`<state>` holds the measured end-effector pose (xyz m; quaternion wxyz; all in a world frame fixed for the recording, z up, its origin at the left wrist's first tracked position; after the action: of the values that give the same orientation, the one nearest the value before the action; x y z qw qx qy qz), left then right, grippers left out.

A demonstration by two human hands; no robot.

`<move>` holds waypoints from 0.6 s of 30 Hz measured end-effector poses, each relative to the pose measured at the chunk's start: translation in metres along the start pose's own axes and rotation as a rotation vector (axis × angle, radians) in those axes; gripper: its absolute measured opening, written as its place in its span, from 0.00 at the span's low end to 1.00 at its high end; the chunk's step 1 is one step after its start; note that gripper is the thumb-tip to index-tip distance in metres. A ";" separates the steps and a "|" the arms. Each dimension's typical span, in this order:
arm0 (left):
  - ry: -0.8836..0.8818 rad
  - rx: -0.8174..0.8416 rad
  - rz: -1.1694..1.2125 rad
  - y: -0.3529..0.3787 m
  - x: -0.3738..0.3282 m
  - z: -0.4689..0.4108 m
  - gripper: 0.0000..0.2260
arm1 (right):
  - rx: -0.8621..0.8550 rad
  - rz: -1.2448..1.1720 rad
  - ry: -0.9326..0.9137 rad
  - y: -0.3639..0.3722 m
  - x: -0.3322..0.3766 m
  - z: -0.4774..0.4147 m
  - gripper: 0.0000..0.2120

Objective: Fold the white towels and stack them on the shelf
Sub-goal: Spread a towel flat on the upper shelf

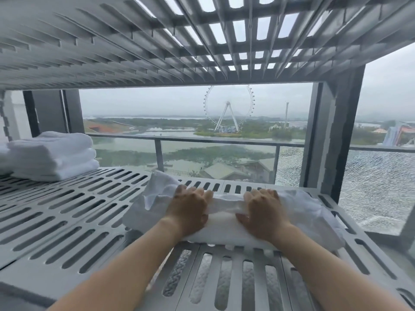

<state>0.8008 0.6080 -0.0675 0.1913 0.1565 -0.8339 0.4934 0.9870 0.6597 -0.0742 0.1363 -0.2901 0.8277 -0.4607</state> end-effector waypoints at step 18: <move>0.038 0.154 0.107 -0.045 0.022 0.102 0.17 | 0.231 -0.226 0.042 -0.057 0.042 0.099 0.17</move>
<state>0.7853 0.4956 -0.0679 0.1679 0.1165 -0.7969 0.5684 1.0224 0.5431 -0.0779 0.0988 -0.3541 0.7339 -0.5712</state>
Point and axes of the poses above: each hand's wrist, its own z-axis away from the middle knuckle, its own y-axis out of the palm, x = y × z, the point moved 1 cm from there along -z, towards the middle knuckle, and after that the axes turned 13 degrees about -z, right-handed, at the moved point
